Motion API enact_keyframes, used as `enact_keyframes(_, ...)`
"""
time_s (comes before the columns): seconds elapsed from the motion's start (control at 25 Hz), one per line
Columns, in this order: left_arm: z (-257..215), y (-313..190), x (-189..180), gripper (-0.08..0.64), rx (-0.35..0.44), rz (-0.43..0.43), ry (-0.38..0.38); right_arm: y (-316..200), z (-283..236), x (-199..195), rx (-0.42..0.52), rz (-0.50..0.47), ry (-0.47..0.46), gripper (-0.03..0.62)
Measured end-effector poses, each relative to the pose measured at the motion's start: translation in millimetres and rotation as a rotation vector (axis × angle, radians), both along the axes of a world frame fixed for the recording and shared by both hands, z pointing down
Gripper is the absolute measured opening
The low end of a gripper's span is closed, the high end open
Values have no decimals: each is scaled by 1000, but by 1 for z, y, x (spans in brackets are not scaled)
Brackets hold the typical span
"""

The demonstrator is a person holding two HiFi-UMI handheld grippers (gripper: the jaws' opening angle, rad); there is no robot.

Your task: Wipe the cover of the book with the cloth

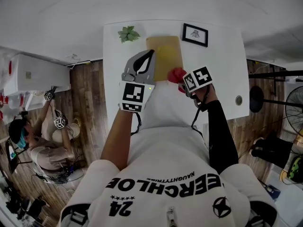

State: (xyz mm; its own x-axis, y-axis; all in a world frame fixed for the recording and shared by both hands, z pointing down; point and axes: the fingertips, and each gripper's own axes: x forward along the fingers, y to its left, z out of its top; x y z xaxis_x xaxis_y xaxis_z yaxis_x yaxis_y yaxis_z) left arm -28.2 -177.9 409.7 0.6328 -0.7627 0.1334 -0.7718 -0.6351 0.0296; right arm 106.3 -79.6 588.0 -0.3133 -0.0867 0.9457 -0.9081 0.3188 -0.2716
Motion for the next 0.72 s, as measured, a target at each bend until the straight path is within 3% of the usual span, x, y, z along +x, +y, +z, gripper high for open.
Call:
enact_keyframes(0.12,0,-2,-2,46,-3,-8,5,-30,-21,-19,72,69,-101,106)
enact_keyframes(0.36,-1,2,-16,46,-5,-42,0,-91,-32,-70,209,0,-67,106)
enact_keyframes(0.52,-1,4,-27,46,-5,-68,-11,-105,-12,-106,192,-47,-45,106)
enact_keyframes(0.72,1,4,-32,46,-8,-77,-24,-96,8,-115,205,-116,-19,106)
